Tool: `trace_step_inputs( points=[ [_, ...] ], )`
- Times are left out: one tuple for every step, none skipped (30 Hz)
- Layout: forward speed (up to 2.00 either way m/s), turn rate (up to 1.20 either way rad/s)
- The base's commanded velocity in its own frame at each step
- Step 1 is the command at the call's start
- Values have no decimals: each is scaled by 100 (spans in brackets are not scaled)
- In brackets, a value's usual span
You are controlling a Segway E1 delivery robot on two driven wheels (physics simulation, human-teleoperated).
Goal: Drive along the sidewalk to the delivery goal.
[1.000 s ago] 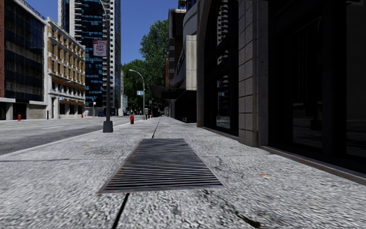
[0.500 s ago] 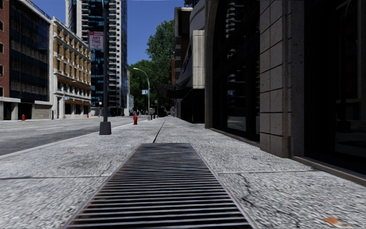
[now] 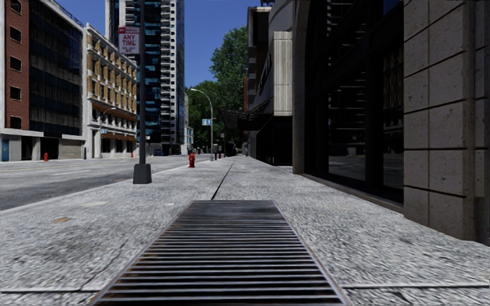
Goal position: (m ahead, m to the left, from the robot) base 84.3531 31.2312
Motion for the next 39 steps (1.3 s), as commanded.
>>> trace_step_inputs(
  points=[
    [200, 25],
    [200, 25],
    [200, 25],
    [200, 25],
    [200, 25],
    [200, 25],
    [200, 25],
    [200, 25],
    [200, 25],
    [200, 25],
    [200, 0],
    [200, 0],
    [200, 0],
    [200, 0],
    [200, 0],
    [200, 0],
    [200, 0],
    [200, 0],
    [200, 0],
    [200, 0],
    [200, 0],
    [200, 0],
    [200, 0],
    [200, 0],
    [200, 0],
    [200, 0],
    [200, 0],
    [200, 0],
    [200, 0],
    [200, 0],
    [200, 0],
    [200, 0],
    [200, 0],
    [200, 0],
    [200, 0],
    [200, 0],
    [200, 0],
    [200, 0],
    [200, 0]
  ],
)
